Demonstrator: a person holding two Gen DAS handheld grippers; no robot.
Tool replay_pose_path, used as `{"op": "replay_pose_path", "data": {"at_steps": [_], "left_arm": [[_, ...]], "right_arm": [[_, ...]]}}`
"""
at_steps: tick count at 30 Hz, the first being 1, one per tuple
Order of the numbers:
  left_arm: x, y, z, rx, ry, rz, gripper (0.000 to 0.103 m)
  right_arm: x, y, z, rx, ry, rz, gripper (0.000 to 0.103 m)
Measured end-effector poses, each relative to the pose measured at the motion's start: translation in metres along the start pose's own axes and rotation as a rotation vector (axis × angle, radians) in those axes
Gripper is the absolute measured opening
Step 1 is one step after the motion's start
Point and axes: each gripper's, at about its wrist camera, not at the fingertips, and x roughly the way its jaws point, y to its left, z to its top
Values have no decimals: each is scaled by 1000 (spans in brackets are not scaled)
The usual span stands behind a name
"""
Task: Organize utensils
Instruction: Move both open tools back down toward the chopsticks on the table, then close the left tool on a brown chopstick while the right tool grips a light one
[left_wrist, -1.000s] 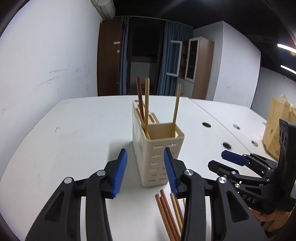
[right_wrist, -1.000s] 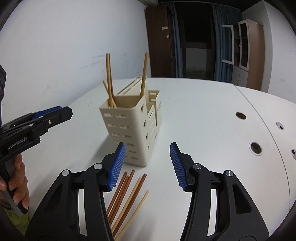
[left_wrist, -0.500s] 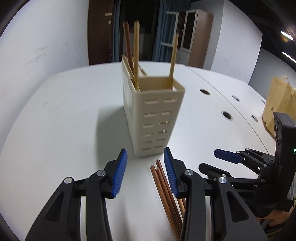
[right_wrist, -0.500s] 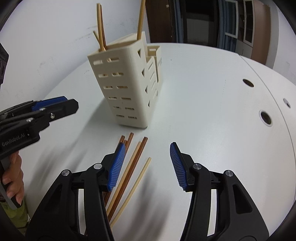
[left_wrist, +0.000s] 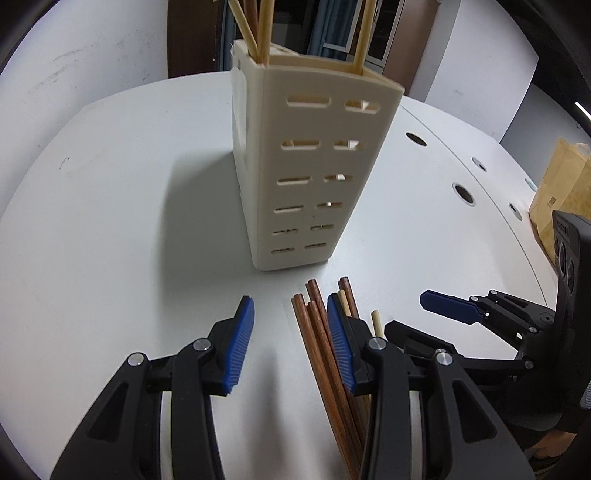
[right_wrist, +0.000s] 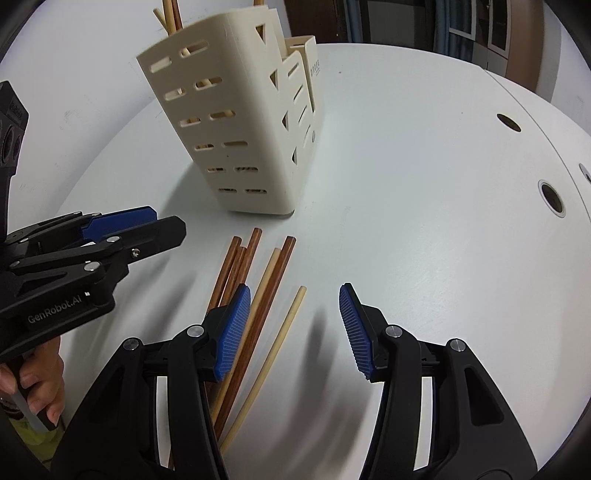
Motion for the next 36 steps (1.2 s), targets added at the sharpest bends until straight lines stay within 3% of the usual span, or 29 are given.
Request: {"op": "replay_pose_path", "data": {"at_steps": [9,29,36], "left_arm": [[20,4,3,-6,76,-13,40],[54,-2,5,14,133,47,40],[59,-9,3,39,119,90,40]], "right_arm": [[11,-4,-3,21,41,-14,47],[23,-2,-9,-3,68,-45,39],[24,-2,-9,-20,70,-53,26]]}}
